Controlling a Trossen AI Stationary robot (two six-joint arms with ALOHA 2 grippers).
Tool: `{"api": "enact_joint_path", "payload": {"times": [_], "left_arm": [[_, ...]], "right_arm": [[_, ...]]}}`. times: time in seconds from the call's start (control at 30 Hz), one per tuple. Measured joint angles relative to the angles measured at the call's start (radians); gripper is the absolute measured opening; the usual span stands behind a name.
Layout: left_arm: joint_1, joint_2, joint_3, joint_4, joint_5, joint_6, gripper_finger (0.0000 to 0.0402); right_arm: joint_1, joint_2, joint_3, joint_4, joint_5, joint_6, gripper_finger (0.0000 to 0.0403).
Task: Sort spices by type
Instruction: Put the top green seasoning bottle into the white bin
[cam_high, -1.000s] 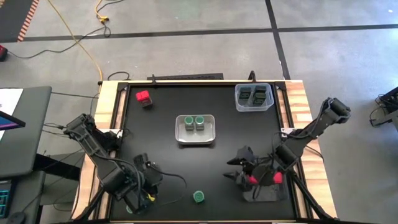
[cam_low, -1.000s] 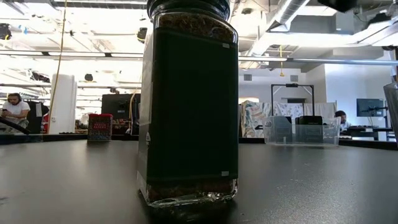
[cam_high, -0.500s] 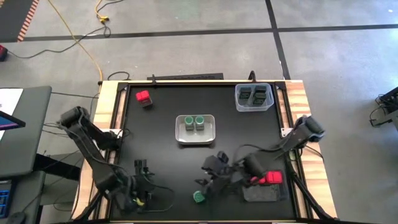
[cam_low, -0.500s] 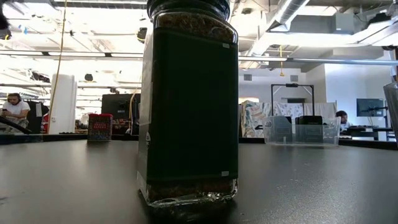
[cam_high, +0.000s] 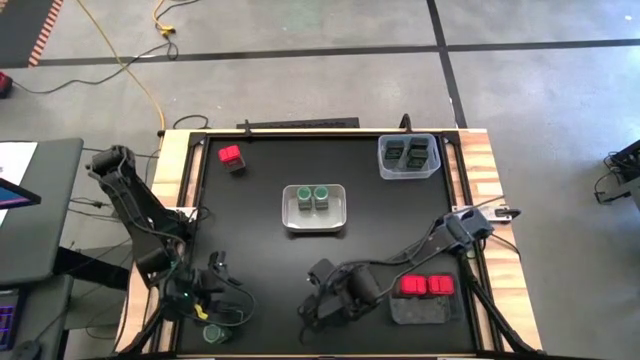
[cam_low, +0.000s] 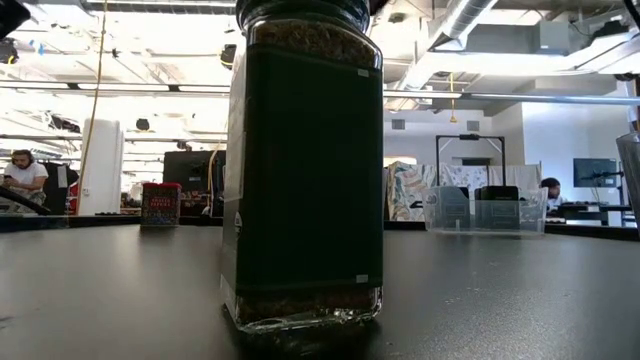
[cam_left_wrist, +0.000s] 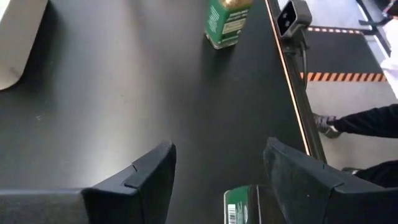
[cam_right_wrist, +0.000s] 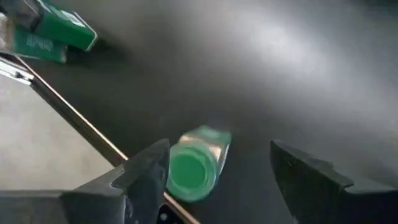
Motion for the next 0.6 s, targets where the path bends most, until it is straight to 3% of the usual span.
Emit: {"api": "enact_joint_path", "payload": {"times": [0.27,0.6], "left_arm": [[-0.005,0.001,0.000,-0.001,0.000,0.042,0.0231],[-0.005,0.001,0.000,-0.002,0.005,0.057,0.0231]], "right_arm": [[0.056,0.029,0.001,0.020,-0.013,0.124,0.0301],[0.069,0.097,0.000,0.169,0.003,0.120,0.0301]]}}
